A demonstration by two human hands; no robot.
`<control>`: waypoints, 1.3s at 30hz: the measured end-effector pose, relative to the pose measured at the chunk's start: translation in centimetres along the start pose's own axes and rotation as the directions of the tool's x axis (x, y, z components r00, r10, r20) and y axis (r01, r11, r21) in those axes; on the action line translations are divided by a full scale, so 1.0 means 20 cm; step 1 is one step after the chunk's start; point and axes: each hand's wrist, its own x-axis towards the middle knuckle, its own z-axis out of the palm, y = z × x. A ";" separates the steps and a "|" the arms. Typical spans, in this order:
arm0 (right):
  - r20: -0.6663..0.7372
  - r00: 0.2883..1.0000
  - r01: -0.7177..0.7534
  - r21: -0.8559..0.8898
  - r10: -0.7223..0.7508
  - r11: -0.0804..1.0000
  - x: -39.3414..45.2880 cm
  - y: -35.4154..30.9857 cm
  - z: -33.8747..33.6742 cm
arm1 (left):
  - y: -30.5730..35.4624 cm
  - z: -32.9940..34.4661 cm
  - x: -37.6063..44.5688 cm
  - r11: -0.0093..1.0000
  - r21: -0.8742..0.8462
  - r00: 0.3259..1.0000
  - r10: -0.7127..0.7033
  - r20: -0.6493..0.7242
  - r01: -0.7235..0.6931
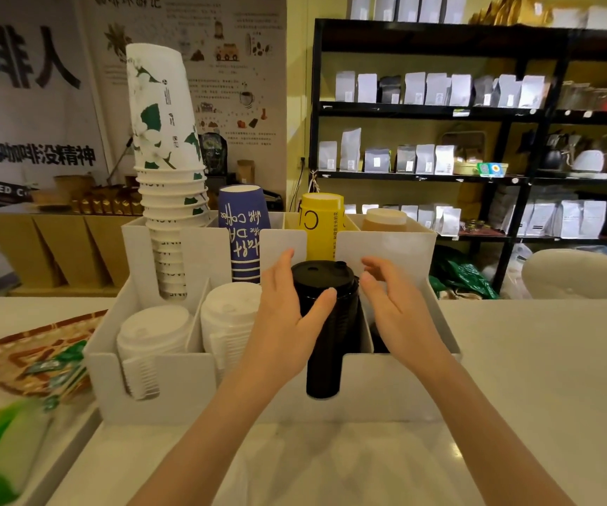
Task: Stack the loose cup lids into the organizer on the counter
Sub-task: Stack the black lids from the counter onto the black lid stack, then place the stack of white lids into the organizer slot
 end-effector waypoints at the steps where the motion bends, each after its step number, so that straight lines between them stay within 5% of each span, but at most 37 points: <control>1: -0.010 1.000 0.009 -0.011 -0.009 1.000 0.00 -0.01 -0.01 | 0.02 -0.01 -0.01 1.000 -0.001 1.000 0.013 0.001 -0.013; 9: -0.088 0.981 0.179 0.042 -0.175 0.983 -0.10 -0.19 0.07 | 0.02 -0.18 -0.11 1.000 -0.001 0.989 0.015 -0.144 -0.015; 18: 0.284 0.917 0.275 0.056 -0.279 0.960 -0.32 -0.23 0.35 | -0.17 -0.50 -0.40 0.975 0.136 0.965 -0.144 -0.221 0.176; 29: 0.586 0.802 0.113 0.035 -0.111 0.993 -0.46 -0.11 0.54 | -0.36 -0.58 -0.74 0.862 0.231 0.875 -0.477 0.075 0.451; 33: 0.683 0.730 0.070 -0.020 -0.037 0.997 -0.47 -0.09 0.55 | -0.38 -0.55 -0.76 0.832 0.328 0.824 -0.526 0.210 0.447; 39: 0.716 0.698 0.079 -0.074 -0.002 0.994 -0.48 -0.11 0.55 | -0.37 -0.53 -0.77 0.812 0.455 0.832 -0.504 0.232 0.365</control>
